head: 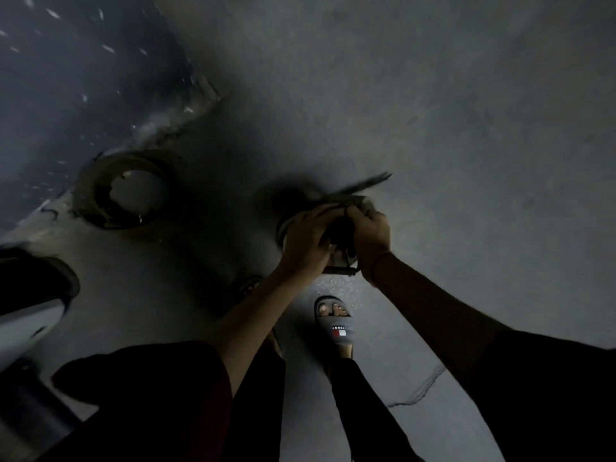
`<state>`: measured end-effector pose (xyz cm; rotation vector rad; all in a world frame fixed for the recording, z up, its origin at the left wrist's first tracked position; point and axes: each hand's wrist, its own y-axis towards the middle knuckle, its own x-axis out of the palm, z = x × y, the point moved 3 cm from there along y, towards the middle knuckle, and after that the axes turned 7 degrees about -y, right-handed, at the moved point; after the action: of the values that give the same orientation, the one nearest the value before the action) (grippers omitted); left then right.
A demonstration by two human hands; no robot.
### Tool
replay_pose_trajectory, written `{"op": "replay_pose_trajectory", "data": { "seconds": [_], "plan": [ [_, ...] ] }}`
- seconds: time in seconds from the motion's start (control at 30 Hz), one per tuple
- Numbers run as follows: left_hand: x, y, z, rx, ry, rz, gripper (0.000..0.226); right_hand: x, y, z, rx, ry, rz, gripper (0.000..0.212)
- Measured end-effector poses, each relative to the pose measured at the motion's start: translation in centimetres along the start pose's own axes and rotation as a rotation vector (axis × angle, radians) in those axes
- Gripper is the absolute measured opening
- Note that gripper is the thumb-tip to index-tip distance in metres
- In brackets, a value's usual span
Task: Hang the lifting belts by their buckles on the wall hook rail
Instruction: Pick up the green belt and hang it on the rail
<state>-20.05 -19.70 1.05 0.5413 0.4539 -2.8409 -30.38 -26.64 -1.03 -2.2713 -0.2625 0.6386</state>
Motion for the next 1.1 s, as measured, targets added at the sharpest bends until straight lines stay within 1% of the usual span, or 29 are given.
{"op": "replay_pose_trajectory", "data": {
  "seconds": [0.07,0.1,0.2,0.27,0.33,0.4,0.43,0.47,0.5,0.57,0.63,0.7,0.77,0.87,0.93,1.0,1.03,1.1],
  "plan": [
    [-2.1,-0.4,5.3,-0.024,-0.019,-0.036,0.036,-2.4,-3.8,-3.1,-0.007,0.007,-0.091,0.027],
    [-3.1,-0.7,7.9,-0.033,-0.011,-0.06,0.038,-3.7,-5.9,-4.9,-0.013,0.0,-0.148,0.03],
    [-6.6,-1.7,14.6,-0.07,0.053,-0.123,0.061,-7.5,-12.2,-10.9,-0.1,-0.092,-0.302,0.028],
    [-8.9,-2.2,18.8,-0.046,0.138,-0.124,0.063,-9.4,-16.3,-15.2,-0.162,-0.164,-0.399,0.028],
    [-11.3,-2.8,23.4,0.041,0.172,-0.15,0.051,-10.6,-19.6,-18.8,-0.217,-0.222,-0.483,0.027],
    [-13.8,-3.9,27.9,0.103,0.2,-0.179,0.029,-11.7,-22.8,-21.9,-0.259,-0.282,-0.545,0.019],
    [-15.2,-4.6,29.8,0.116,0.244,-0.172,0.022,-12.2,-24.4,-23.4,-0.291,-0.313,-0.589,0.015],
    [-16.5,-5.5,31.7,0.131,0.289,-0.153,0.021,-12.6,-26.2,-24.9,-0.327,-0.349,-0.645,0.015],
    [-17.9,-6.5,33.3,0.133,0.332,-0.118,0.023,-12.9,-28.0,-26.4,-0.368,-0.399,-0.708,0.019],
    [-20.4,-9.0,36.3,0.152,0.352,-0.006,0.023,-13.5,-31.7,-29.5,-0.447,-0.505,-0.821,0.035],
    [-22.9,-11.5,39.4,0.189,0.301,0.167,0.022,-14.0,-35.3,-32.6,-0.499,-0.594,-0.898,0.042],
    [-25.2,-13.4,42.2,0.21,0.243,0.338,0.023,-14.5,-38.1,-35.6,-0.601,-0.651,-0.906,0.048],
    [-27.6,-15.1,44.6,0.16,0.208,0.488,0.021,-14.9,-41.0,-38.2,-0.73,-0.673,-0.859,0.045],
    [-31.7,-17.1,47.5,0.038,0.137,0.703,0.026,-15.0,-44.9,-41.6,-0.923,-0.558,-0.739,0.036],
    [-34.5,-18.9,49.6,-0.03,0.061,0.874,0.031,-14.7,-46.9,-43.2,-1.015,-0.424,-0.588,0.029],
    [-37.1,-20.7,51.2,-0.15,-0.113,1.086,0.024,-14.0,-49.0,-44.0,-1.024,-0.322,-0.459,0.054],
    [-38.3,-21.5,51.7,-0.202,-0.228,1.182,0.022,-13.7,-50.4,-44.1,-1.007,-0.258,-0.425,0.063],
    [-40.4,-22.8,52.5,-0.244,-0.421,1.319,0.026,-12.6,-53.0,-43.8,-0.978,-0.077,-0.422,0.066]
  ]
}}
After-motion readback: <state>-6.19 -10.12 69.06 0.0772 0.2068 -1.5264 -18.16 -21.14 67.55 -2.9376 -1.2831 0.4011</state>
